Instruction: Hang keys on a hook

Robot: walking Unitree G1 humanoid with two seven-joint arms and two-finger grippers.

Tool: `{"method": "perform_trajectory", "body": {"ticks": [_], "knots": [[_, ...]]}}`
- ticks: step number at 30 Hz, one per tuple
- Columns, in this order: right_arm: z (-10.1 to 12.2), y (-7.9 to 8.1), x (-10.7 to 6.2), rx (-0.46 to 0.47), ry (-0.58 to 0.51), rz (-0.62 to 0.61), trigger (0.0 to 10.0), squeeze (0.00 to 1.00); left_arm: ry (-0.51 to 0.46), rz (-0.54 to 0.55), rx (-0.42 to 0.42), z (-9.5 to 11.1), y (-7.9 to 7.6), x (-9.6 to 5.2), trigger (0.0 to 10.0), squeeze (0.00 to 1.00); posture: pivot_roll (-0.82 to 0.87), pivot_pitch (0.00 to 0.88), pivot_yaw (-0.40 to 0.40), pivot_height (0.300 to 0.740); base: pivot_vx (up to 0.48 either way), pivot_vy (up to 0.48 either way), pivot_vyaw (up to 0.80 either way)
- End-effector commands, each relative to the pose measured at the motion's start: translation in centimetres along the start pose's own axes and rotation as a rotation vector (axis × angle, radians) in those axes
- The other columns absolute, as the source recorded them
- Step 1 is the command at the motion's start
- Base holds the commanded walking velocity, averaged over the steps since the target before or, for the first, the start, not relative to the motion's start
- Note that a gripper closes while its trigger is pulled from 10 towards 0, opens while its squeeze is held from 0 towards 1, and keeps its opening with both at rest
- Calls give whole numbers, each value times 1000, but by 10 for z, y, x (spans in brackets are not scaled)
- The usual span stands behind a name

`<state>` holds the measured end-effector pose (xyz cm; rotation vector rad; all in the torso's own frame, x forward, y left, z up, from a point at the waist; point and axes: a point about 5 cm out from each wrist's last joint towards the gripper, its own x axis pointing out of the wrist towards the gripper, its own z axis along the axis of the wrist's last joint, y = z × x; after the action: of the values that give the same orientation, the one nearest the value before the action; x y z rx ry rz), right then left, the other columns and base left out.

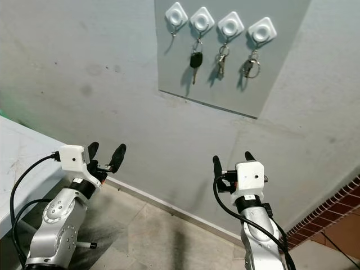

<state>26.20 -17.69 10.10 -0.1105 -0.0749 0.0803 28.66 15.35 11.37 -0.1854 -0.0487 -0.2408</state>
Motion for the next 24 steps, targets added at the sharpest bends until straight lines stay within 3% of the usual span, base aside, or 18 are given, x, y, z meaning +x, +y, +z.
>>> {"method": "perform_trajectory", "body": {"ticks": [1, 24], "knots": [[6, 0, 3, -2, -19, 10, 10000, 0, -1, -15, 7, 3, 2, 1, 10000, 0, -10, 18, -11, 732, 0, 0, 800], [7, -1, 3, 4, -26, 3, 10000, 0, -4, 8, 22, 8, 12, 1, 10000, 0, -5, 25, -8, 732, 0, 0, 800]]}}
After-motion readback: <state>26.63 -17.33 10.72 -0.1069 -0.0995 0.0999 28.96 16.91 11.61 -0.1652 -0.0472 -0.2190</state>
